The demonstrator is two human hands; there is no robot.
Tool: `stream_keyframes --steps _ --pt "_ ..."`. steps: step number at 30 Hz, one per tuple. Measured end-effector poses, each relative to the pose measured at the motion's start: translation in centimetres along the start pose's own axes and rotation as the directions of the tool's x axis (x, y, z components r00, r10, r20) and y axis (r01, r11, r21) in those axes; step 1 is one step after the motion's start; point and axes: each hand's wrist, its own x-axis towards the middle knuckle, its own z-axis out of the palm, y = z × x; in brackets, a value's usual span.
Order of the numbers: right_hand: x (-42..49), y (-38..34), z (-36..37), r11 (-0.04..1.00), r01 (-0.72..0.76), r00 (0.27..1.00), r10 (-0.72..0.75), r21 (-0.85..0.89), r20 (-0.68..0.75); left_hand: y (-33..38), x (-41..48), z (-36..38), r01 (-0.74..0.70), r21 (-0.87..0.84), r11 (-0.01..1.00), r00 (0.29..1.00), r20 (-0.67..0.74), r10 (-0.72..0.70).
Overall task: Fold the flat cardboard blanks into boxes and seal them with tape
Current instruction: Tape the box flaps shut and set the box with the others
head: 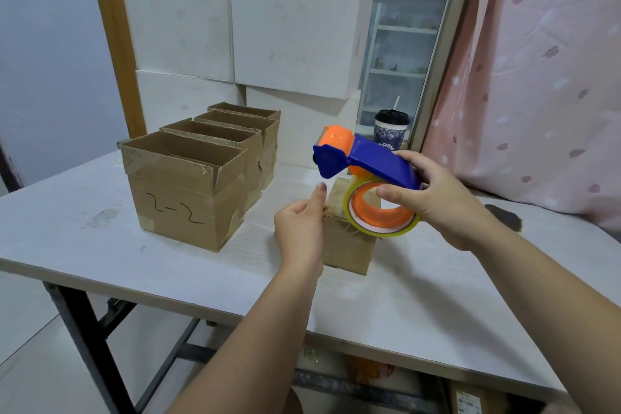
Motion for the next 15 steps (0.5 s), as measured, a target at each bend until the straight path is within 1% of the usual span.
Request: stream_keyframes --steps 3,7,9,12,15 --pt "-0.3 0.0 0.3 0.999 0.032 0.999 -0.032 -0.003 -0.003 -0.2 0.1 -0.1 -0.021 -0.031 0.999 0.999 -0.031 0.02" --pt "-0.4 0.5 0.9 0.999 0.008 0.999 -0.005 0.049 -0.052 -1.2 0.0 -0.4 -0.063 0.074 0.995 0.994 -0.079 0.069" --pt "-0.7 0.8 1.6 0.993 -0.002 0.998 0.01 0.118 -0.069 -1.5 0.0 -0.5 -0.04 0.101 0.994 0.995 -0.084 0.049" --pt "-1.1 1.1 2.6 0.97 -0.027 0.995 0.049 0.243 -0.085 -1.6 0.3 -0.5 0.019 0.014 1.0 0.998 -0.06 -0.018" --pt "-1.1 1.1 2.8 0.949 -0.021 0.995 0.051 0.315 -0.088 -1.4 0.8 -0.6 0.061 -0.038 0.997 0.997 -0.039 -0.063"
